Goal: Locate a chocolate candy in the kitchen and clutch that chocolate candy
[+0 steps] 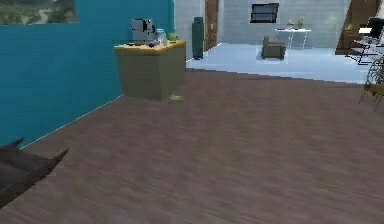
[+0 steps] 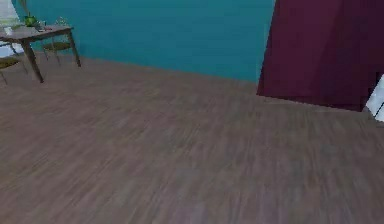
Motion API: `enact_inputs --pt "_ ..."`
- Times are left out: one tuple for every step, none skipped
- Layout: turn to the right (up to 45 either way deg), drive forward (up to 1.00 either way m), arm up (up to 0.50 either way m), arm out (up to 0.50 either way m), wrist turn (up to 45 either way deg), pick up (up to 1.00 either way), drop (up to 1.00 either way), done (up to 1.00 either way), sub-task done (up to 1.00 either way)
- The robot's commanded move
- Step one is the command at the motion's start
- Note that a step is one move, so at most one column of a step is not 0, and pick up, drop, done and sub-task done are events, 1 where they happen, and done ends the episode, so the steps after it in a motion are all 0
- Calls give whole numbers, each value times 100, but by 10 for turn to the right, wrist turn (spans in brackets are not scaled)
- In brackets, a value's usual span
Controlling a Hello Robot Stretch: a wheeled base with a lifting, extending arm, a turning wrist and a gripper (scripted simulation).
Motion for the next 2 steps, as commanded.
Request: enact_inputs --pt "0 100 0 0 0 0 0 0 0" --pt "30 0 0 0 0 0 0 0 0"
